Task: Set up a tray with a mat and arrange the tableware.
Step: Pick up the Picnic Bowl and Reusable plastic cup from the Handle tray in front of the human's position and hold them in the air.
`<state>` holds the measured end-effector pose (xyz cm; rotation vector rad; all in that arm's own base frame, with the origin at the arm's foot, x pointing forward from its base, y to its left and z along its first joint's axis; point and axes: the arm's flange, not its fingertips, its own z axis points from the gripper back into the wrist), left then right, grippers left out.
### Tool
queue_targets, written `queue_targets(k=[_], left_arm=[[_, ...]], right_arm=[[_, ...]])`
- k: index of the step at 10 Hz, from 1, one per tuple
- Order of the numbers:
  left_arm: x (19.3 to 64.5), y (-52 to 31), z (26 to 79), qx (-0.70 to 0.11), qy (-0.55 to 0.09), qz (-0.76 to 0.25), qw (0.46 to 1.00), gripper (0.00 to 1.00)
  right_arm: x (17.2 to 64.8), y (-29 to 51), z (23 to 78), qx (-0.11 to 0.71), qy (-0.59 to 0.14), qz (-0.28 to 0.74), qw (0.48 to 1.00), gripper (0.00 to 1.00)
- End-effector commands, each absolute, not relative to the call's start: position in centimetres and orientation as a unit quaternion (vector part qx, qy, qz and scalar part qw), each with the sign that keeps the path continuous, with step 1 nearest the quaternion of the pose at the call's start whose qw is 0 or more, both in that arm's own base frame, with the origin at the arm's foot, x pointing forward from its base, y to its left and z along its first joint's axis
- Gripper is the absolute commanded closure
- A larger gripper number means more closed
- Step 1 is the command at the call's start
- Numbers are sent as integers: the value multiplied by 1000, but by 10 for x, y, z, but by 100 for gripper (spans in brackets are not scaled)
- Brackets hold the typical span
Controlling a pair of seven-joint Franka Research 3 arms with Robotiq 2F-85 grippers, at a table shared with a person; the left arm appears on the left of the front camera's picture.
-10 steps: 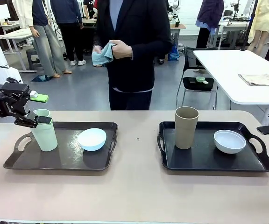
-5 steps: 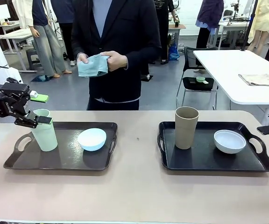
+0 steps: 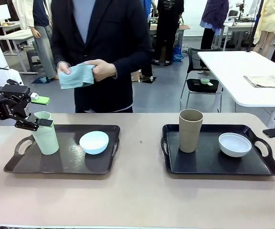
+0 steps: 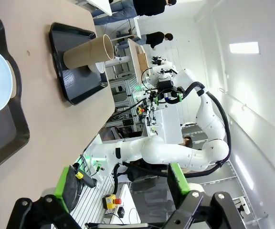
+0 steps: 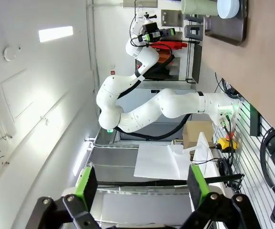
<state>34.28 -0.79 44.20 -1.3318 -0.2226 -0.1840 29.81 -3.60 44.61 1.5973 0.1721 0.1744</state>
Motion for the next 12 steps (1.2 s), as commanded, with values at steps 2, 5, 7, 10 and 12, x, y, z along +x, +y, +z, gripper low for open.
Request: queue_targets(k=[2, 5, 7, 10, 12], left_arm=[[346, -8, 442, -623, -114, -89, 769, 0], [346, -8, 442, -623, -114, -89, 769, 0], [346, -8, 442, -623, -114, -89, 769, 0], [346, -8, 442, -623, -114, -89, 769, 0], [346, -8, 442, -623, -114, -89, 769, 0]], right_arm=[[299, -34, 447, 726, 68, 81, 680, 0], [299, -34, 447, 726, 68, 81, 680, 0], [299, -34, 447, 726, 68, 81, 680, 0], [299, -34, 447, 726, 68, 81, 680, 0], [299, -34, 447, 726, 68, 81, 680, 0]])
